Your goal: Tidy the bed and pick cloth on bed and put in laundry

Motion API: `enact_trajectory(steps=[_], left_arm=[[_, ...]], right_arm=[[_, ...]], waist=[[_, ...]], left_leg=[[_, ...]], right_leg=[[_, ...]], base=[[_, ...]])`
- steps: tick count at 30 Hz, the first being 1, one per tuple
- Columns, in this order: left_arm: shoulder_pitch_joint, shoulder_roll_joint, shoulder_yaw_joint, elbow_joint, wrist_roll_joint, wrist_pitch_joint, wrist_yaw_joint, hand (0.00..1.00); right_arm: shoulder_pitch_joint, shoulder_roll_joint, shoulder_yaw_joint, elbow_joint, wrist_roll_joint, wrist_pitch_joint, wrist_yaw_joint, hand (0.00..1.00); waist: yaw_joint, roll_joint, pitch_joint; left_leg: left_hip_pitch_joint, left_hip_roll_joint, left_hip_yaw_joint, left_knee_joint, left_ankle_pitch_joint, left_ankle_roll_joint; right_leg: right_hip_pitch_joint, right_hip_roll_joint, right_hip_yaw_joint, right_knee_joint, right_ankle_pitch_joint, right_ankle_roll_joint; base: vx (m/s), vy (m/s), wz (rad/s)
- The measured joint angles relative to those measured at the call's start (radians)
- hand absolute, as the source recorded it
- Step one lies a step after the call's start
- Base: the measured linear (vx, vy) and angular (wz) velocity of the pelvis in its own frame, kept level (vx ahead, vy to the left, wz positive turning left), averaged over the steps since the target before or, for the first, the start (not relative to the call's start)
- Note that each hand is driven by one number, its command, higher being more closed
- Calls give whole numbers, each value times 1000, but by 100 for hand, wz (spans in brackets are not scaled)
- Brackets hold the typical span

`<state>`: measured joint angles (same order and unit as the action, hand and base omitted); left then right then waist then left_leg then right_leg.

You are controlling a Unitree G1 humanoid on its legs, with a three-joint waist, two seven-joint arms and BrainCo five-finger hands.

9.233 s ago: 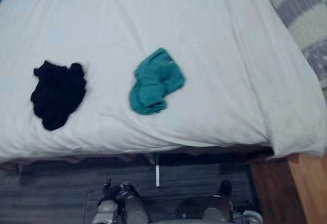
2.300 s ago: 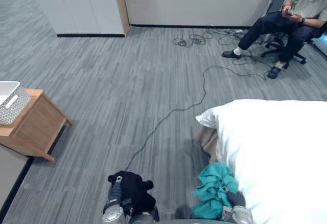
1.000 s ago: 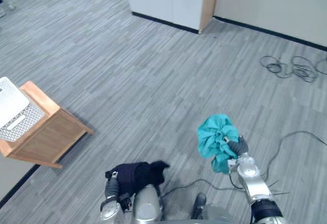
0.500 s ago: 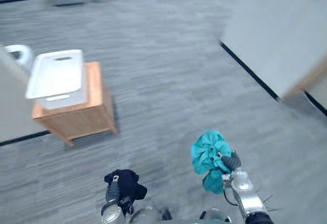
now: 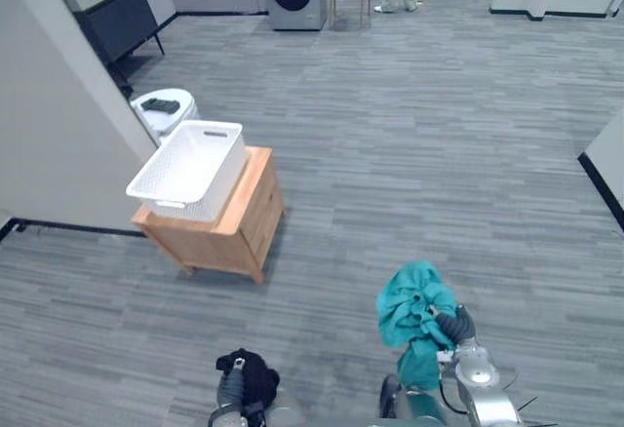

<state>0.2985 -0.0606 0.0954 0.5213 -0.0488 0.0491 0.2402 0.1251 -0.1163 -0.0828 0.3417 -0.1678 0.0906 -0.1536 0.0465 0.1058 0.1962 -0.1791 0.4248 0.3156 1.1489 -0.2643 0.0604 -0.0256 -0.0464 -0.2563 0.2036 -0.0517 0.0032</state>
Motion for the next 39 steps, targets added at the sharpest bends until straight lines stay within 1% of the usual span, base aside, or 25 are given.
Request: enact_trajectory(steps=[2, 4, 5, 8, 9, 11, 12, 13, 14, 15, 16, 18, 20, 23, 24, 26, 29, 30, 31, 32, 33, 34, 35, 38, 39], left_arm=[[-9, 1, 7, -29, 0, -8, -4, 100], [-16, 1, 8, -56, 1, -10, -23, 100], [-23, 1, 6, -69, 2, -10, -25, 100], [-20, 1, 10, -99, 2, -9, -23, 100], [-19, 1, 22, -103, 3, -8, -23, 100], [-9, 1, 31, -103, 3, -3, -24, 100], [-9, 1, 39, -103, 2, -1, -24, 100], [-10, 1, 53, -104, 2, 8, -23, 100], [-14, 2, 55, -104, 1, 13, -21, 100], [-27, 8, 46, -104, 1, 18, -19, 100], [-37, 13, 30, -108, 1, 17, -15, 100], [-48, 32, 4, -138, 2, 14, -14, 100], [-87, 61, -19, -144, 5, 4, -13, 100], [-133, 67, -30, -121, 25, -1, -3, 100], [-137, 76, -44, -101, 25, -8, 3, 100], [-124, 97, -56, -85, 34, -10, 2, 100], [-46, 136, -30, -96, 52, -17, 5, 100], [-17, 110, -5, -88, 58, -14, 4, 100], [-10, 80, -4, -89, 58, -14, 6, 100], [-7, 64, -5, -89, 58, -14, 7, 100], [0, 36, 0, -87, 56, -13, 9, 100], [2, 13, -1, -89, 56, -12, 4, 100], [1, 5, -2, -92, 57, -12, 0, 100], [-4, 3, -5, -132, 63, -14, -13, 100], [-11, 3, -7, -134, 64, -16, -18, 100]], right_arm=[[-20, -1, -16, -20, 0, -1, 2, 100], [-38, -10, -35, -21, -1, -1, 3, 100], [-42, -15, -48, -21, -3, -1, 2, 100], [-57, -29, -48, -21, -15, 0, 1, 100], [-63, -16, -44, -21, -27, 0, 1, 100], [-62, 2, -30, -21, -36, 0, 2, 100], [-72, 14, -19, -21, -42, -1, 4, 100], [-79, 29, -14, -21, -44, -2, 5, 100], [-77, 38, -14, -21, -49, -3, 5, 100], [-71, 54, -12, -16, -52, -2, 8, 100], [-66, 60, 0, -15, -52, -2, 12, 100], [-69, 65, 27, -18, -52, -7, 23, 100], [-61, 72, 36, -52, -48, -12, 24, 100], [-57, 70, 20, -55, -46, -25, 24, 100], [-55, 69, 13, -54, -43, -25, 24, 100], [-38, 70, 10, -55, -39, -25, 24, 100], [51, 78, 17, -122, -38, -22, 25, 100], [55, 59, 25, -148, -35, -23, 25, 100], [55, 48, 17, -178, -30, -23, 20, 100], [58, 41, 15, -198, -29, -24, 20, 100], [61, 33, 17, -225, -26, -26, 21, 100], [47, 31, 11, -231, -26, -27, 20, 100], [35, 31, 10, -231, -26, -30, 20, 100], [-10, 32, 6, -231, -27, -42, 24, 100], [-17, 30, 7, -230, -28, -42, 26, 100]], waist=[[4, -15, 7], [7, -18, 7], [6, -25, 3], [23, -25, 3], [28, -44, -6], [23, -87, -26], [27, -107, -25], [19, -121, -25], [16, -127, -26], [0, -121, -21], [-11, -104, -11], [-26, -89, -6], [-37, -91, -6], [-40, -99, -9], [-40, -105, -2], [-45, -107, 13], [-40, -159, -15], [-47, -118, -21], [-66, -79, -26], [-76, -71, -24], [-83, -59, -15], [-72, -58, -14], [-61, -60, -13], [-41, -57, -13], [-29, -50, -16]], left_leg=[[-55, -76, 83, -189, -19, -38], [-69, -157, 274, -563, 4, -70], [-58, -202, 454, -794, 39, -85], [-57, -198, 617, -881, 48, -81], [-43, -210, 616, -875, 106, 42], [-19, -230, 611, -861, 110, 107], [5, -253, 589, -868, 94, 125], [31, -279, 558, -875, 80, 123], [50, -296, 535, -880, 72, 126], [105, -329, 472, -905, 67, 123], [167, -346, 401, -928, 67, 122], [229, -366, 287, -972, 73, 109], [246, -386, 160, -1005, 81, 89], [274, -410, -12, -1033, 78, 48], [296, -411, -61, -1029, 64, 24], [336, -405, -126, -1026, 36, -17], [383, -368, -236, -938, -86, -102], [370, -280, -242, -838, -113, -108], [276, -205, -189, -655, -94, -73], [225, -153, -140, -556, -67, -35], [166, -46, 26, -414, -40, -30], [165, -26, 137, -397, -51, -42], [156, -42, 168, -407, -58, -48], [84, -209, 128, -579, -62, -61], [87, -274, 68, -763, -1, -101]], right_leg=[[64, -6, -10, -60, -13, -10], [132, -4, -47, -128, -35, 1], [180, 1, -86, -163, -45, 30], [252, 36, -127, -205, -66, 64], [300, 32, -145, -211, -87, 96], [293, -17, -170, -100, -120, 149], [208, -74, -179, 156, -138, 177], [101, -151, -168, 445, -82, 174], [41, -185, -145, 595, -67, 164], [-19, -225, -120, 791, -71, 161], [-35, -242, -137, 840, -93, 129], [-84, -248, -150, 778, -146, 98], [-156, -219, -81, 519, -168, 97], [-212, -165, 180, -5, -60, 170], [-239, -165, 264, -46, -39, 209], [-246, -167, 332, -59, -30, 226], [-207, -162, 344, 12, -56, 143], [-187, -111, 300, 61, -19, 182], [-153, -90, 225, 43, -2, 153], [-127, -78, 190, 23, 14, 130], [-63, -44, 151, -19, 51, 78], [-22, -29, 144, -46, 41, 54], [-11, -28, 145, -55, 38, 46], [4, -27, 157, -73, 44, 40], [13, -24, 179, -74, 43, 42]], base=[[409, -158, 8], [533, -98, 40], [623, -59, 60], [475, -7, 37], [699, 87, 44], [653, 149, 50], [470, 208, 46], [691, 291, 55], [567, 209, 112], [692, 216, 165], [582, 145, 188], [506, 7, 189], [437, -146, 198], [417, -301, 175], [394, -347, 156], [394, -396, 136], [437, -507, 132], [463, -524, 120], [427, -495, 124], [362, -465, 113], [430, -507, 72], [426, -449, 41], [336, -243, -11], [263, -126, -34], [222, -13, -39]])
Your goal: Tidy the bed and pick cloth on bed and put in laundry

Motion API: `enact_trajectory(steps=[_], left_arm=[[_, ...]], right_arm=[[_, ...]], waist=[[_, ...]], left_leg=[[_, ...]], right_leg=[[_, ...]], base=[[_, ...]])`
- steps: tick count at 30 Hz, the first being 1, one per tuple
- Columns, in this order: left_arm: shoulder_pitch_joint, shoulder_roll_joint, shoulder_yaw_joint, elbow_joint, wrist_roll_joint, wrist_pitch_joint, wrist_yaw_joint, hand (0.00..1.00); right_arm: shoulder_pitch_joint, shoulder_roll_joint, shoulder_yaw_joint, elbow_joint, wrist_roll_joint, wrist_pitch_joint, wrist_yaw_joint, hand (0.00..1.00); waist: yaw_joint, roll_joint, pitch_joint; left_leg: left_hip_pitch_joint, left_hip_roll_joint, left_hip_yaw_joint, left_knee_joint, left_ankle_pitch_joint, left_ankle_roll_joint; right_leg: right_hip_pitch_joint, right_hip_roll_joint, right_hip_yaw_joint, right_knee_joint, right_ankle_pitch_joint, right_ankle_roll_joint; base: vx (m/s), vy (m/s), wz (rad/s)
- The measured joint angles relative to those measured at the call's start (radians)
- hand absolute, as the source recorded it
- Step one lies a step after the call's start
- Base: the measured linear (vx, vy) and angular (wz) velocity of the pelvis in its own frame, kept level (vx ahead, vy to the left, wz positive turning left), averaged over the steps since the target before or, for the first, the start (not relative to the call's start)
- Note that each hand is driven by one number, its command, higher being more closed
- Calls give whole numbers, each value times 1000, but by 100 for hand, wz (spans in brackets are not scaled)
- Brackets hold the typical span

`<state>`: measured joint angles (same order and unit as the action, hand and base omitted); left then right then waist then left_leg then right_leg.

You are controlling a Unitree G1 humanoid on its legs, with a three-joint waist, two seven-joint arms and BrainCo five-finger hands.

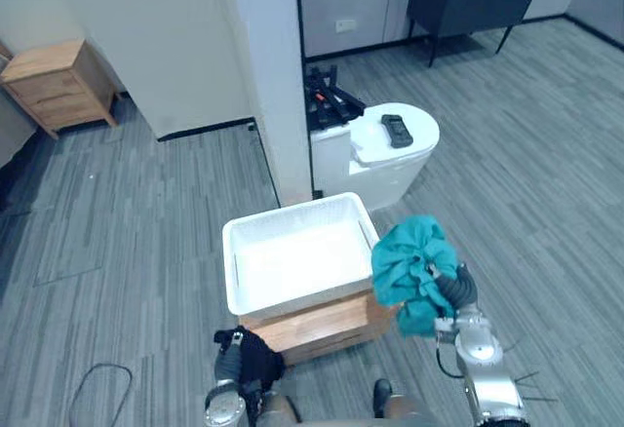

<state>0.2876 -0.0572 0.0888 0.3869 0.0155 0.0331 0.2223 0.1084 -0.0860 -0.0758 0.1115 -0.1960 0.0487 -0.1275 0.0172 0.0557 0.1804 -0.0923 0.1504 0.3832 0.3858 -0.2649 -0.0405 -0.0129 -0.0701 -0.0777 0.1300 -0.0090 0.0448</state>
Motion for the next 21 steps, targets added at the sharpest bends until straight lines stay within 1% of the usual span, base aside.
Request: enact_trajectory(steps=[1, 2, 4, 5, 6, 8, 11, 13, 14, 15, 16, 18, 19, 21], left_arm=[[0, 7, 1, -3, 2, 0, -1, 100], [7, 14, -1, -13, 8, 0, -1, 100], [2, 15, -5, -14, 16, 0, -2, 100], [-5, 22, -16, -14, 18, 0, -5, 100], [-8, 25, -22, -15, 19, 0, -6, 100], [-13, 31, -34, -17, 25, -1, -7, 100], [-17, 53, -66, -15, 26, -1, -20, 100], [-26, 72, -98, -4, 26, -1, -27, 100], [-27, 74, -102, -1, 26, -1, -28, 100], [-32, 79, -121, 8, 27, -4, -27, 100], [-34, 87, -129, 18, 27, -9, -27, 100], [-48, 91, -141, 35, 27, -16, -27, 100], [-54, 92, -151, 47, 27, -18, -27, 100], [-64, 95, -166, 57, 26, -19, -27, 100]], right_arm=[[0, 1, 3, 5, -1, 0, 2, 100], [15, 4, 24, -2, -1, -2, 3, 100], [17, 4, 26, -1, -2, -2, 4, 100], [13, 1, 25, -2, -4, -2, 6, 100], [8, -1, 25, -3, -6, -2, 7, 100], [-2, -4, 33, -19, -11, -2, 18, 100], [-42, -54, 109, -64, -41, -4, 32, 100], [-113, -109, 181, -91, -51, -7, 48, 100], [-131, -119, 196, -92, -51, -12, 51, 100], [-179, -141, 232, -92, -51, -33, 65, 100], [-225, -159, 271, -92, -50, -48, 71, 100], [-298, -176, 333, -90, -50, -62, 87, 100], [-340, -184, 366, -87, -50, -73, 95, 100], [-392, -186, 405, -71, -50, -84, 110, 100]], waist=[[0, -3, 2], [-9, -19, -3], [-7, -27, -4], [-7, -34, -7], [-7, -33, -8], [-6, -35, -9], [-4, -45, -17], [-4, -55, -22], [-5, -57, -25], [-4, -67, -31], [-4, -78, -37], [-3, -91, -45], [-4, -91, -45], [-1, -93, -45]], left_leg=[[29, -30, -25, -67, 84, 61], [77, -58, -26, -133, 108, 59], [104, -76, -22, -182, 122, 63], [122, -96, -23, -234, 156, 63], [133, -104, -24, -262, 168, 62], [139, -107, -27, -288, 172, 63], [139, -115, -36, -322, 183, 58], [143, -120, -42, -353, 201, 60], [142, -121, -46, -360, 206, 61], [142, -124, -53, -383, 216, 56], [144, -130, -59, -406, 231, 62], [147, -135, -68, -445, 263, 64], [149, -135, -80, -468, 280, 60], [141, -136, -97, -486, 298, 63]], right_leg=[[19, -2, 13, -5, -6, 6], [36, -11, 21, -21, -7, 8], [44, -22, 21, -31, -6, 8], [43, -34, 20, -34, -6, 9], [44, -37, 20, -34, -5, 9], [44, -37, 21, -41, -1, 16], [43, -39, 22, -64, 8, 26], [40, -38, 22, -72, 18, 28], [41, -37, 22, -77, 24, 28], [40, -36, 22, -91, 36, 27], [39, -37, 21, -102, 39, 28], [28, -37, 19, -103, 47, 31], [24, -33, 16, -106, 59, 29], [24, -33, 3, -115, 70, 26]], base=[[294, -6, -27], [246, 25, -7], [135, 54, 2], [63, 50, 8], [58, 46, 15], [35, 33, 9], [-6, 12, 6], [-55, 12, 6], [-101, 18, 8], [-91, 15, 10], [-111, 16, 12], [-95, 8, 18], [-99, 12, 25], [-137, 19, 35]])
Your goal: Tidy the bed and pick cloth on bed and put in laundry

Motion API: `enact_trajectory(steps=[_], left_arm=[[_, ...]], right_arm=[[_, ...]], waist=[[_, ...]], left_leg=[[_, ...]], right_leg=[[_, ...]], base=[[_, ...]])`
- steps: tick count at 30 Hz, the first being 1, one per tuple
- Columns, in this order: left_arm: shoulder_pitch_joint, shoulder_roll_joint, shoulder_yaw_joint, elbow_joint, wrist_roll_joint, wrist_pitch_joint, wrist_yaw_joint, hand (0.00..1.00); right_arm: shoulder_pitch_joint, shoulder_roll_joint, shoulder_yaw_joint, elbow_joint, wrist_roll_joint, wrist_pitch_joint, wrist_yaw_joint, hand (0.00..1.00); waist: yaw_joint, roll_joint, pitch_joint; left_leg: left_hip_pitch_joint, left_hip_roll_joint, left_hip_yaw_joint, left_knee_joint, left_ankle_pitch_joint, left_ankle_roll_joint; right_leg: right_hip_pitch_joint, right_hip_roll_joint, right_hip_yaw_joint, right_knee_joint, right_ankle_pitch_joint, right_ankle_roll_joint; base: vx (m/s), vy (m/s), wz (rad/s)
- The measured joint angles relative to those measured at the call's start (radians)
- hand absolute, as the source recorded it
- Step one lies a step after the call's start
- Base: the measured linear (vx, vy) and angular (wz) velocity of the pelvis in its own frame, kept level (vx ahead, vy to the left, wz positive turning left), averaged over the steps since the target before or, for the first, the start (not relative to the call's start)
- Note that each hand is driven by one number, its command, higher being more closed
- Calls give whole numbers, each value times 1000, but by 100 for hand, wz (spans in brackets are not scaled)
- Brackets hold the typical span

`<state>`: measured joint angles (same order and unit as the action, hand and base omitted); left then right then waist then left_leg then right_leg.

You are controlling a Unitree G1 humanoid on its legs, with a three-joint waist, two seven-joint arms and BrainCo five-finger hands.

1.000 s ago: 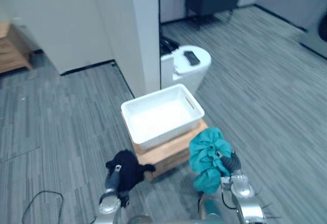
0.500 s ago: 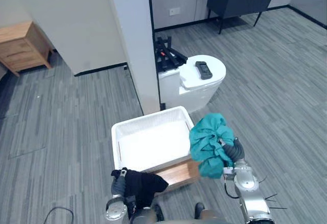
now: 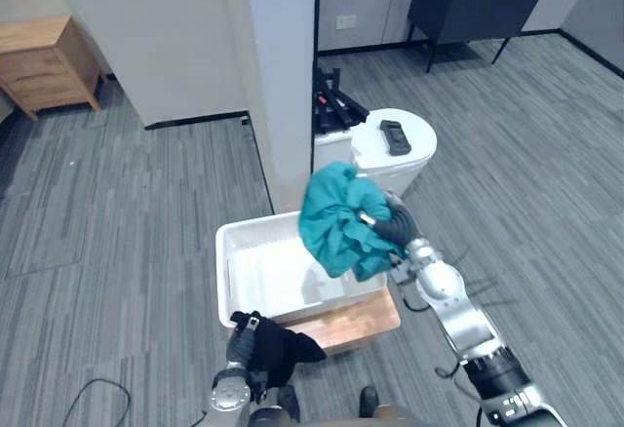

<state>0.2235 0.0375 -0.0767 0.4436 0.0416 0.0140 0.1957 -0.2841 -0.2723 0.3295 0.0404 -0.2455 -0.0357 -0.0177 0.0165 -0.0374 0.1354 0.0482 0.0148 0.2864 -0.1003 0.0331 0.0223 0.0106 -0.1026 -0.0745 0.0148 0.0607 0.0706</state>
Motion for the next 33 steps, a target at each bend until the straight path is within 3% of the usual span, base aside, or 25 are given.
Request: enact_trajectory(steps=[5, 7, 9, 10, 15, 16, 19, 21, 29, 31, 33], left_arm=[[-33, 5, -5, 32, -5, -3, 6, 100], [-50, 4, -4, 35, -11, -3, 8, 100], [-44, -1, -4, 35, -14, -12, 8, 100], [-26, -6, -3, 34, -30, -20, 8, 100], [22, -3, -25, 13, -72, -29, -3, 100], [22, 1, -48, -7, -81, -34, -18, 100], [22, 25, -108, -87, -116, -61, -60, 100], [22, 51, -137, -136, -139, -69, -85, 100], [40, 168, -178, -379, -270, -93, -175, 100], [44, 184, -163, -456, -290, -100, -176, 100], [48, 194, -125, -512, -311, -110, -175, 100]], right_arm=[[-147, 16, 95, 164, 0, -5, 5, 100], [-197, 17, 99, 227, -1, 0, 4, 100], [-254, 19, 99, 292, -2, 5, 4, 100], [-291, 20, 100, 338, -2, 9, 3, 100], [-377, -4, 86, 439, -35, 18, 1, 100], [-405, -19, 64, 474, -45, 21, -1, 0], [-466, -71, 16, 547, -71, 31, -15, 0], [-495, -94, -2, 586, -80, 44, -28, 0], [-471, -132, -59, 571, -184, 55, -74, 0], [-390, -138, -84, 477, -218, 55, -81, 0], [-283, -139, -120, 386, -270, 54, -92, 0]], waist=[[10, 5, 10], [39, 19, 47], [56, 48, 89], [56, 77, 111], [59, 136, 162], [59, 152, 173], [60, 196, 199], [63, 207, 204], [52, 203, 202], [48, 190, 189], [34, 159, 165]], left_leg=[[-83, -5, -111, -1, 54, 4], [-112, -7, -138, -1, 75, 3], [-146, -10, -150, -1, 85, -8], [-168, -6, -151, -2, 95, -19], [-237, 9, -156, -2, 112, -42], [-255, 9, -162, -2, 116, -49], [-284, 7, -172, -2, 116, -50], [-291, 3, -172, -2, 116, -50], [-227, 6, -104, -2, 116, -50], [-206, 10, -70, -2, 116, -50], [-192, 13, -40, -2, 116, -50]], right_leg=[[-25, -5, -94, -3, 14, -12], [-38, -6, -118, -4, 12, -13], [-60, -10, -128, -6, -2, -24], [-77, -9, -145, -4, -1, -25], [-126, 1, -177, -20, 7, -27], [-137, 1, -185, -24, 9, -26], [-140, 4, -204, -53, 10, -27], [-140, 3, -204, -65, 22, -29], [-84, 1, -151, -97, 38, -25], [-69, 0, -130, -107, 38, -25], [-64, -1, -113, -110, 42, -18]], base=[[-140, 22, 66], [-160, 33, 52], [-169, 13, 44], [-163, -6, 36], [-131, -32, 17], [-100, -26, 21], [-89, -15, 23], [-63, -7, 8], [-5, -9, -13], [64, -21, -41], [83, -18, -31]])
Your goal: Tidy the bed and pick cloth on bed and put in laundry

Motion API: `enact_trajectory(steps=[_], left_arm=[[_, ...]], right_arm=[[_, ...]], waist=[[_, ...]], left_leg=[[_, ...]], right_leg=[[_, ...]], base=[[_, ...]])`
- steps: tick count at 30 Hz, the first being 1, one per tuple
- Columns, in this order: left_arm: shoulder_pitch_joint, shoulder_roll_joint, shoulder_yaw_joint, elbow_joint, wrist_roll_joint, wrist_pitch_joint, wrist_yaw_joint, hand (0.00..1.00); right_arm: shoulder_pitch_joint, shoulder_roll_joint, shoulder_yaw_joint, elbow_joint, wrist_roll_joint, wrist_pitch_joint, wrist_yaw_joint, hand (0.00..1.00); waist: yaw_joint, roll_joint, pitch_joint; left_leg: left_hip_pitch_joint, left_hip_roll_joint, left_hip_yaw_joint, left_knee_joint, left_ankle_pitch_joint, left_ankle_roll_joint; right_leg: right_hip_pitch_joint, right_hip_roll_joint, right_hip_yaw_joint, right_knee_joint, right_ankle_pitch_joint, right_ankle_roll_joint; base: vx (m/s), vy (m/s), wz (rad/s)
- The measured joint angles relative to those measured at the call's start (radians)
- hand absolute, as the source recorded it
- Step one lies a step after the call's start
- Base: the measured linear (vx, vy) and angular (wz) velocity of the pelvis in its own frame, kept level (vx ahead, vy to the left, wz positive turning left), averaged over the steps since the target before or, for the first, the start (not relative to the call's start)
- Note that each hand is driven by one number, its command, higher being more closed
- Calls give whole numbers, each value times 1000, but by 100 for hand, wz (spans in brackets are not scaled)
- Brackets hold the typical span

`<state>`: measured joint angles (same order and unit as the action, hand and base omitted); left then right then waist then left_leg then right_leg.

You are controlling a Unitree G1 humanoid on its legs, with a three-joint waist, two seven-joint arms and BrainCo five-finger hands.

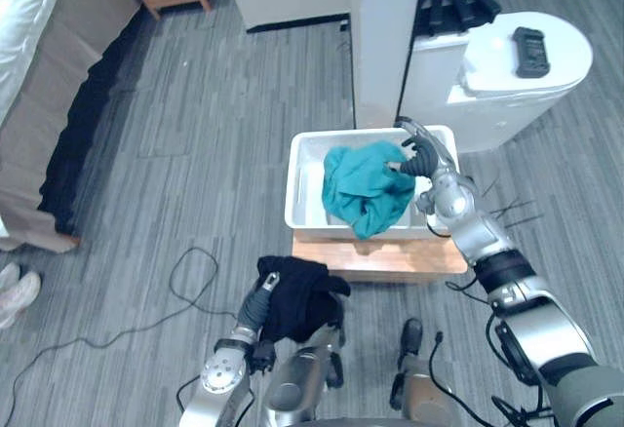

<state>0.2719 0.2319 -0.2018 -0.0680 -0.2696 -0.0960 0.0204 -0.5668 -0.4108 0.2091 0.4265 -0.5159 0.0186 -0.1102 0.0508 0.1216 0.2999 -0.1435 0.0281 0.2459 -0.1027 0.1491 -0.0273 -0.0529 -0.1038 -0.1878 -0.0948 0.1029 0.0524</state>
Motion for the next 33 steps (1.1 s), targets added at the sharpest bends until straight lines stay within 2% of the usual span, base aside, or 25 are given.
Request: enact_trajectory(steps=[1, 4, 6, 7, 10, 11, 13, 15, 19, 20, 22, 26, 28, 31, 32, 33], left_arm=[[-10, 7, 27, -16, -6, -2, 2, 100], [-45, 7, 105, -20, -6, -2, 28, 100], [-75, 5, 158, -28, -1, 0, 68, 100], [-109, 0, 194, -38, 4, 2, 92, 100], [-231, -19, 273, -63, 9, 2, 166, 100], [-256, -19, 289, -65, 11, 1, 183, 100], [-352, -16, 341, -63, 39, 1, 243, 100], [-427, -6, 355, -39, 50, -3, 286, 100], [-582, 92, 354, 172, 96, 3, 359, 100], [-630, 123, 350, 253, 113, 8, 381, 100], [-669, 141, 333, 322, 126, 16, 399, 100], [-683, 129, 249, 409, 147, 48, 398, 100], [-658, 99, 222, 422, 179, 58, 394, 100], [-614, 61, 177, 428, 216, 70, 390, 100], [-610, 54, 166, 435, 227, 72, 388, 0], [-598, 40, 156, 445, 247, 75, 375, 0]], right_arm=[[71, 0, -30, -49, -40, 0, -4, 0], [291, 18, -162, -215, -151, 9, -46, 0], [380, 32, -230, -280, -203, 14, -67, 0], [428, 40, -274, -314, -222, 23, -73, 0], [529, 54, -371, -334, -231, 41, -104, 0], [546, 55, -380, -334, -231, 46, -105, 0], [606, 72, -409, -332, -230, 61, -108, 0], [645, 82, -412, -327, -220, 71, -110, 0], [679, 97, -380, -292, -183, 71, -110, 0], [688, 101, -359, -292, -168, 71, -110, 0], [693, 111, -347, -292, -152, 71, -114, 0], [712, 137, -317, -292, -122, 71, -136, 0], [708, 165, -291, -293, -122, 71, -143, 0], [698, 172, -256, -294, -122, 70, -149, 0], [693, 172, -249, -293, -122, 71, -149, 0], [679, 175, -240, -294, -122, 70, -149, 0]], waist=[[-20, -21, -15], [-48, -67, -55], [-71, -83, -76], [-90, -88, -80], [-116, -87, -83], [-121, -85, -89], [-154, -83, -102], [-155, -83, -103], [-186, -85, -112], [-202, -88, -114], [-206, -91, -116], [-213, -99, -112], [-226, -111, -103], [-225, -116, -76], [-225, -116, -71], [-228, -115, -57]], left_leg=[[13, 0, 10, 0, 0, 0], [54, 2, 39, 0, -5, 8], [69, 6, 61, 0, -11, 17], [79, 7, 65, 0, -12, 18], [108, 8, 90, -1, -14, 22], [108, 8, 91, -1, -14, 22], [111, 9, 101, -1, -14, 22], [121, 12, 118, -2, -16, 21], [117, 18, 133, -2, -18, 20], [100, 21, 144, -2, -17, 20], [77, 22, 152, -2, -17, 20], [40, 18, 172, -2, -16, 20], [24, 17, 183, -2, -16, 20], [3, 17, 218, -2, -17, 20], [-6, 17, 222, -2, -17, 20], [-22, 16, 224, -2, -16, 20]], right_leg=[[10, -3, 1, 1, 5, 7], [34, -5, 10, 11, 6, 11], [35, -3, 26, 18, 7, 14], [39, -3, 32, 23, 8, 16], [51, -3, 56, 24, 5, 19], [52, -3, 57, 23, 5, 19], [50, -2, 66, 24, 5, 19], [47, -1, 82, 24, -2, 18], [31, -1, 87, 25, -2, 18], [16, 1, 100, 23, -2, 18], [-11, 1, 109, 25, -1, 18], [-56, -3, 130, 26, -1, 18], [-82, -3, 144, 34, -1, 18], [-130, -3, 181, 58, -1, 18], [-141, -3, 187, 58, -1, 18], [-159, -3, 192, 58, -1, 18]], base=[[93, -15, -12], [101, -15, -22], [109, -16, -33], [97, -16, -23], [56, -3, -22], [32, -1, -24], [13, 3, -12], [-28, 2, -24], [-57, 7, -16], [-57, 13, -19], [-47, 15, -19], [-45, 28, -19], [-34, 25, -11], [-25, 9, -28], [-23, 0, -18], [-19, -1, -13]])
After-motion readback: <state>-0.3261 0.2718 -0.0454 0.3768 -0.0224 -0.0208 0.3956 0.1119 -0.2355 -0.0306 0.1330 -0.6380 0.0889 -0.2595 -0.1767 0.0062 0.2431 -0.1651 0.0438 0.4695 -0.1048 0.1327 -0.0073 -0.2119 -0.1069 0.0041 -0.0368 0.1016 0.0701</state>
